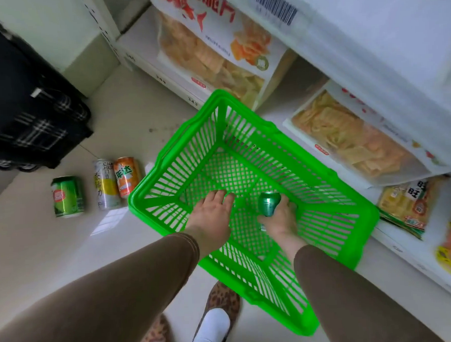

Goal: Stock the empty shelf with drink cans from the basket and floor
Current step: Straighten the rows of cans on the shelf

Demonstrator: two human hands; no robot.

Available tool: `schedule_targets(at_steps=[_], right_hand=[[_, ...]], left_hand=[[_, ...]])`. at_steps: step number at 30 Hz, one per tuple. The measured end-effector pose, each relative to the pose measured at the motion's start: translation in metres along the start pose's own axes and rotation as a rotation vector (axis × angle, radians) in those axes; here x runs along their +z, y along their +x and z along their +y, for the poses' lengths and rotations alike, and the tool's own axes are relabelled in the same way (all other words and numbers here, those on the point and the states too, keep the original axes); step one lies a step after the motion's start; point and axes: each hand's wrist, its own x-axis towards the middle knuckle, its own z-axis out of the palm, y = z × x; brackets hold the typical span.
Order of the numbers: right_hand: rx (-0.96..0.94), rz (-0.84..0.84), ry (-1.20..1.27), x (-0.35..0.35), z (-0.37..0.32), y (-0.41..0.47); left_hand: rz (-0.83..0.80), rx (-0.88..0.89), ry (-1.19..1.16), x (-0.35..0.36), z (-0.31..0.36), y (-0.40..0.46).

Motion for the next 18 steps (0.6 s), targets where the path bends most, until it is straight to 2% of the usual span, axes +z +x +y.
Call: schedule_targets(at_steps=[4,8,13,18], right_hand=[[-0.189,0.015,0.186,-0.056,-0.051,-0.076],[-0.330,0.034,0.345,-0.151,-0.112,-0.174],[-0.529,0.034,0.415,-0.296,-0.188,-0.319],[-0.730,0.129,0.455,-0.424,-0.248,-0.434]], left_hand=[[0.053,-0.034,-0.034,-0.060,0.010,-0.052],[0.159,-0.048,-0.059,-0.151,0.024,-0.126],[0.406,0.029,-0.111,-0.287,0.043,-0.236],[0.663,0.177,-0.098,-0.423,0.075,-0.330]])
